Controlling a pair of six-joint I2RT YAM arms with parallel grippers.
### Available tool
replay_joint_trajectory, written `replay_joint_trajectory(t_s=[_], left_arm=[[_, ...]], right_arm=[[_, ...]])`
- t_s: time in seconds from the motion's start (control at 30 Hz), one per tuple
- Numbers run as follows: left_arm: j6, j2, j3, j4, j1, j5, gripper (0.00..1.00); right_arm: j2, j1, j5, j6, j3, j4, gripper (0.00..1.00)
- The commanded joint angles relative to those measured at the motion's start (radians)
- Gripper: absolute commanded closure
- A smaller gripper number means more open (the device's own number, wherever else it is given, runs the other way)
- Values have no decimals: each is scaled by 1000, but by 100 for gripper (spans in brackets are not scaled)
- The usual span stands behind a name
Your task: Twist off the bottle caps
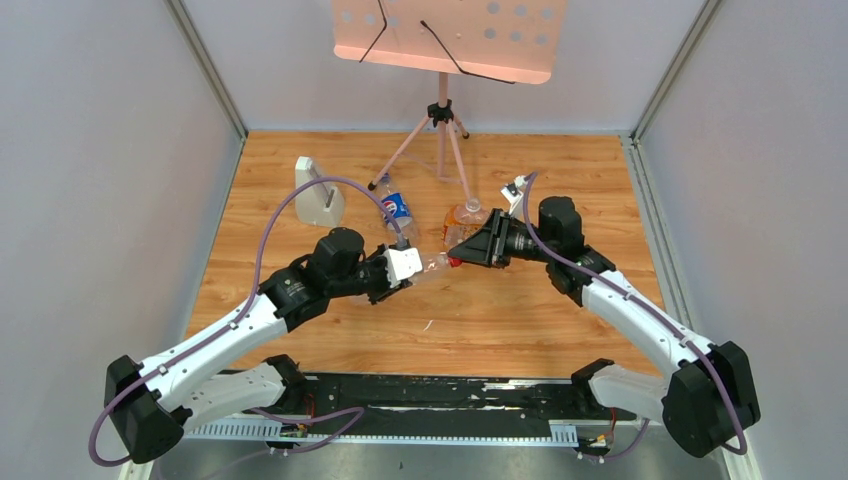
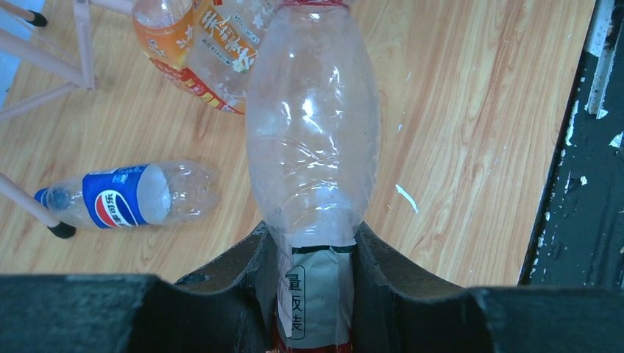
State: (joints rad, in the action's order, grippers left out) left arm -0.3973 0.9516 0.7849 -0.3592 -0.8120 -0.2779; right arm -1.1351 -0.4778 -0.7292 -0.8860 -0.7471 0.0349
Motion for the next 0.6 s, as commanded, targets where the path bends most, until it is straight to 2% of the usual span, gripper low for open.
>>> replay_joint_trajectory(t_s=[0.0,0.2,0.33,0.43,0.53,0.57], left_arm=[[-17,1,8,37,-7,-11,100],[14,6,17,33,-7,-26,100],[42,5,36,18,-6,-93,100],[55,-1,42,20,1,-196,100],[66,-1,60,5,9,-276,100],[65,0,68,0,11,-303,100]], right_arm=[[12,-5,-18,5,-18,57,84],[54,-4,-38,224,-2,96,100],[98,-4,-113,415,50,180,100],[127,-4,-221,526,91,270,100],[148,-4,-283,619,92,268,99],[152,-4,-289,651,87,253,96]])
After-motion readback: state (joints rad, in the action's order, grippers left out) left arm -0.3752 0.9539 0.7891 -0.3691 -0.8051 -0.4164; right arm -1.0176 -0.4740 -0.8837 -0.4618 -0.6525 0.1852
